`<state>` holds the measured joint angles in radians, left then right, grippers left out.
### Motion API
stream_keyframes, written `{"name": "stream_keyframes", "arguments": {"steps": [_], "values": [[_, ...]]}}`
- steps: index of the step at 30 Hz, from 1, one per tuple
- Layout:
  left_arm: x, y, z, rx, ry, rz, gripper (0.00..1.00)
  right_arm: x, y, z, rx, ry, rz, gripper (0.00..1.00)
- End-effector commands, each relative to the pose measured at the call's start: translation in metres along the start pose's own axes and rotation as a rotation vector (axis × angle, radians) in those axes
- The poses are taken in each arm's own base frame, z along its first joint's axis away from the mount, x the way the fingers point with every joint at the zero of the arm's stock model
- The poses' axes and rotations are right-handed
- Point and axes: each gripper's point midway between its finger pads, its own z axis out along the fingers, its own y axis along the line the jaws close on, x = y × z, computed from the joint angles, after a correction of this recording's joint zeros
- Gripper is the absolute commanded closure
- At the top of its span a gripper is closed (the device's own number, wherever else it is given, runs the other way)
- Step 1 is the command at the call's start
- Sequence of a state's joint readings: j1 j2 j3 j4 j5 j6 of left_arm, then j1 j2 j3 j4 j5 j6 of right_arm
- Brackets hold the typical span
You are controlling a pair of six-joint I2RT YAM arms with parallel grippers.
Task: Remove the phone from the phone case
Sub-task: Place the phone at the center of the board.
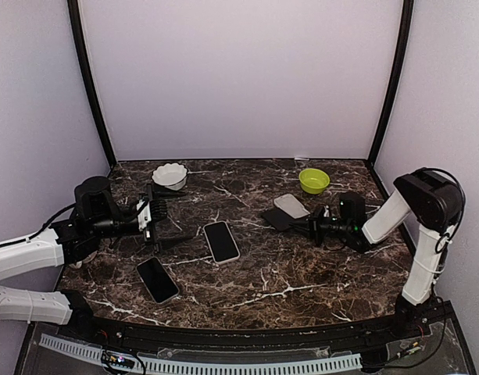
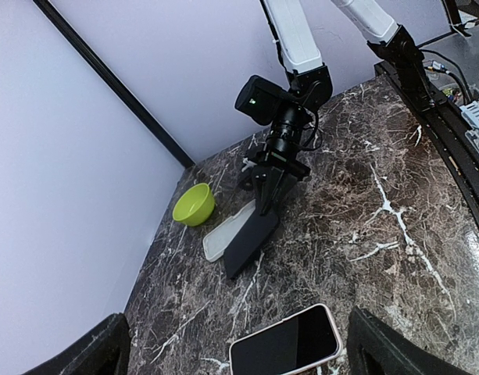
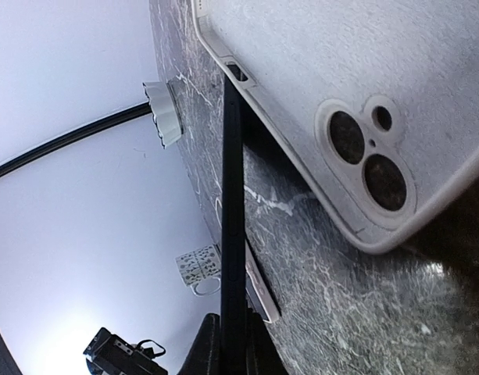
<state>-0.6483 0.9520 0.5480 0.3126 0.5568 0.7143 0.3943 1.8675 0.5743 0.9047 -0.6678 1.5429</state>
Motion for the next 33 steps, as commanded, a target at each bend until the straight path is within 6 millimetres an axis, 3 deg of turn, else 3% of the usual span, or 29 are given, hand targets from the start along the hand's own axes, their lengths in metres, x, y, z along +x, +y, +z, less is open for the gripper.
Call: {"name": "stream_keyframes", "arguments": {"steps": [1,12,23,28,33], "values": [[0.000,-0.003,-0.001,0.005,-0.003,0.010,0.01,-0.020,0.022,0.004,-0.089,-0.023,0.000,0.98],[0.000,-0.002,-0.002,-0.002,0.001,0.019,0.01,-0.025,0.009,0.002,-0.018,-0.060,-0.022,0.70],[0.000,-0.002,-0.003,-0.005,0.003,0.021,0.01,-0.013,-0.012,-0.008,0.053,-0.065,-0.038,0.60],[-0.001,-0.002,-0.004,-0.006,0.003,0.023,0.02,-0.004,-0.009,-0.007,0.067,-0.038,-0.074,0.57],[-0.001,-0.001,-0.004,-0.012,0.004,0.029,0.01,0.001,-0.016,-0.015,0.225,-0.050,-0.199,0.52]]}}
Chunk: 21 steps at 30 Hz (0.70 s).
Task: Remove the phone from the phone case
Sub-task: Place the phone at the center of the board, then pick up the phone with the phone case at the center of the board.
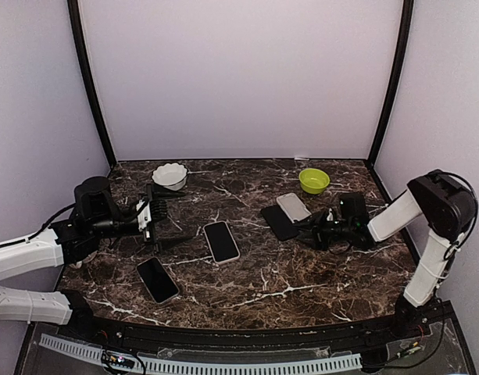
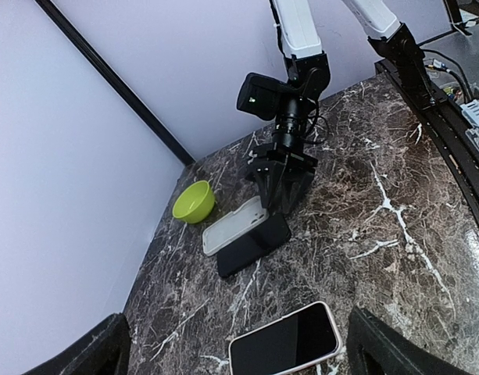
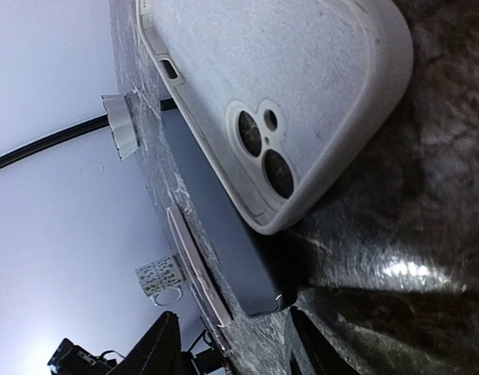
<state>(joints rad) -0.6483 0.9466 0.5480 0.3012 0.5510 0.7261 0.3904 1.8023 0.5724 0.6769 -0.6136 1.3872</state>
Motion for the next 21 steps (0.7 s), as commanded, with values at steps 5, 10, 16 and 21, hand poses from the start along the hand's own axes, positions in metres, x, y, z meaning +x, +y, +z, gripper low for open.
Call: {"name": "stream_keyframes", "arguments": {"steps": [5,10,16,21], "values": [[-0.003,0.001,-0.004,-0.021,-0.005,0.022,0.01,0.003,0.010,-0.020,0.305,-0.061,-0.379,0.44],[-0.002,0.012,-0.007,-0.089,0.003,0.035,0.01,0.008,0.031,-0.029,0.545,-0.147,-0.615,0.40],[0.000,0.029,-0.013,-0.200,0.022,0.054,0.01,0.016,0.061,-0.032,0.727,-0.242,-0.802,0.39],[-0.001,0.054,-0.023,-0.348,0.040,0.049,0.01,0.036,0.086,-0.019,0.741,-0.264,-0.876,0.30]]}}
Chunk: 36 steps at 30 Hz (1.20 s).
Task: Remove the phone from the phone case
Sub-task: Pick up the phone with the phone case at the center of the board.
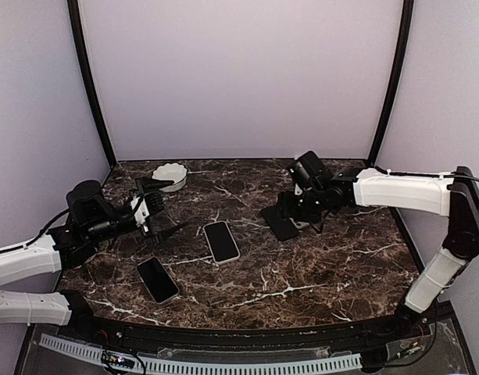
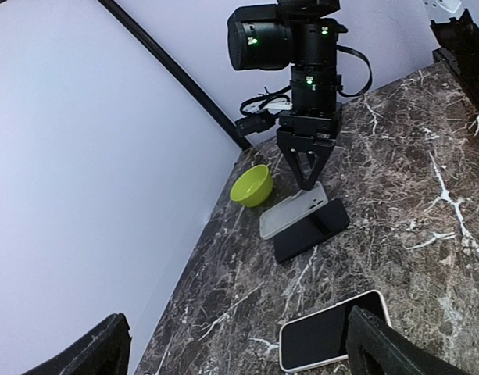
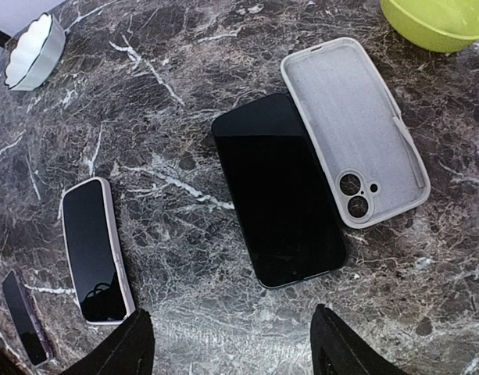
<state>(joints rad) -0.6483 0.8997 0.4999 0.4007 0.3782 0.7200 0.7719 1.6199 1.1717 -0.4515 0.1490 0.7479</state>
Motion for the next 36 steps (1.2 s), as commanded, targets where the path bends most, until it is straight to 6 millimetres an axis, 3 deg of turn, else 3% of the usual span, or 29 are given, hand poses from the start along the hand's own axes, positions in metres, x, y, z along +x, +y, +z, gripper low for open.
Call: {"name": "stream_keyframes", "arguments": {"steps": [1,4,9,14,17,24,36], "values": [[-0.006,0.033,-0.009,-0.185,-0.001,0.002,0.01,0.000,0.002,-0.005,0.149,-0.020,-0.100,0.29],[-0.008,0.056,-0.016,-0.302,0.013,-0.014,0.01,0.008,0.028,-0.003,0.121,0.019,-0.131,0.27],[-0.006,0.085,-0.029,-0.453,0.070,-0.031,0.01,0.032,0.090,0.005,-0.026,0.072,-0.194,0.25],[-0.005,0.102,-0.038,-0.544,0.106,-0.020,0.01,0.061,0.129,0.024,-0.041,0.117,-0.252,0.03],[-0.005,0.106,-0.041,-0.567,0.113,-0.013,0.01,0.074,0.144,0.039,-0.005,0.142,-0.297,0.01],[-0.002,0.103,-0.042,-0.561,0.113,-0.009,0.01,0.091,0.148,0.071,0.062,0.175,-0.366,0.02],[-0.001,0.099,-0.039,-0.540,0.116,-0.007,0.01,0.110,0.138,0.103,0.089,0.240,-0.431,0.01]]}}
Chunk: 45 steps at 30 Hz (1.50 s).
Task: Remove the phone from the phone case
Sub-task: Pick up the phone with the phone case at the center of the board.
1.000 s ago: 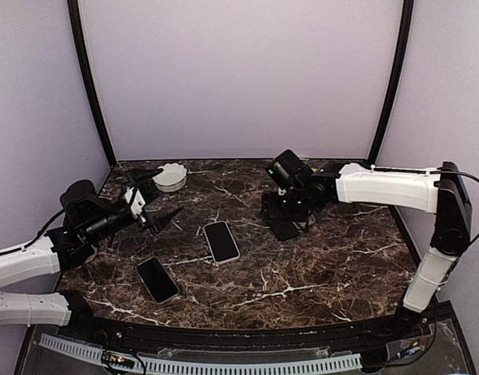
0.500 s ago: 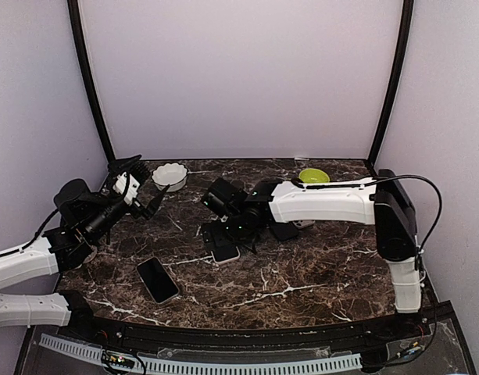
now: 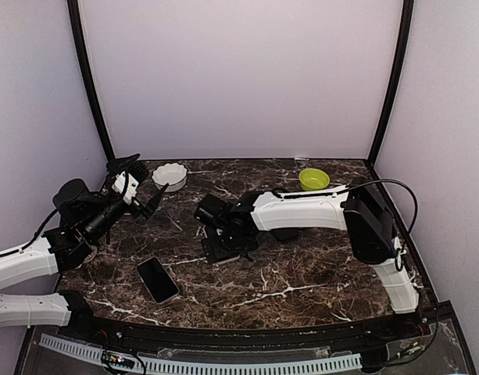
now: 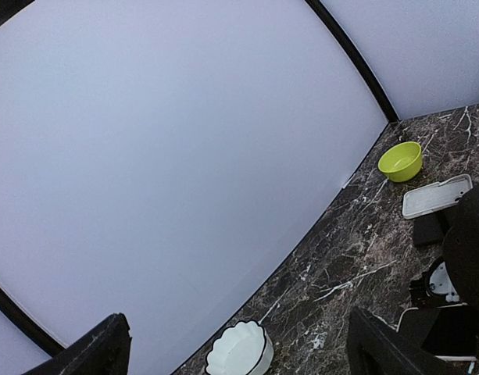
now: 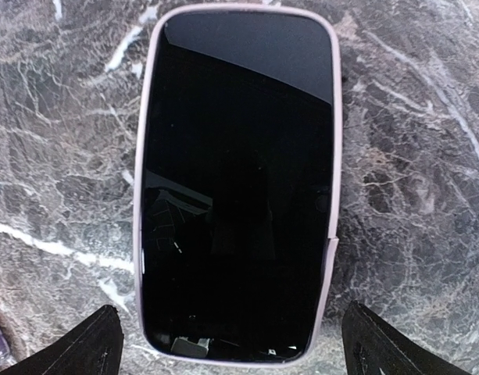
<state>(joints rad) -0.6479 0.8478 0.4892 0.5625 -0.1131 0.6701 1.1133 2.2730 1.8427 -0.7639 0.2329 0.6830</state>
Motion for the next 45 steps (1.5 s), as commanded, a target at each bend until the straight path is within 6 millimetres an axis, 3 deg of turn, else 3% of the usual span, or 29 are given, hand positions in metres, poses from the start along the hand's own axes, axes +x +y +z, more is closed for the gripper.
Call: {"name": "stream_keyframes", "arguments": {"steps": [1,11,20,28,34,38,40,45], "values": [[-0.013,0.010,-0.002,-0.030,-0.043,-0.001,0.01,-0.002,0.000,0.010,0.003,0.007,-0.019,0.01],[-0.010,0.004,0.000,-0.004,-0.041,-0.004,0.01,0.003,-0.007,0.038,0.020,0.040,-0.025,0.02],[-0.008,0.002,0.000,0.000,-0.034,0.016,0.01,0.020,-0.015,0.063,0.073,0.074,-0.043,0.09],[-0.003,-0.001,0.001,0.006,-0.021,0.035,0.01,0.039,-0.021,0.087,0.097,0.119,-0.049,0.05],[-0.002,-0.002,0.001,0.007,-0.019,0.042,0.01,0.055,-0.034,0.099,0.141,0.139,-0.063,0.13],[0.000,-0.003,0.001,0.009,-0.015,0.048,0.01,0.061,-0.036,0.095,0.116,0.137,-0.065,0.25],[0.001,-0.005,0.002,0.016,-0.015,0.048,0.01,0.060,-0.022,0.087,0.010,0.115,-0.080,0.30],[-0.002,-0.016,0.000,0.076,-0.041,0.027,0.01,0.019,-0.002,0.031,-0.192,-0.087,-0.077,0.43]]}}
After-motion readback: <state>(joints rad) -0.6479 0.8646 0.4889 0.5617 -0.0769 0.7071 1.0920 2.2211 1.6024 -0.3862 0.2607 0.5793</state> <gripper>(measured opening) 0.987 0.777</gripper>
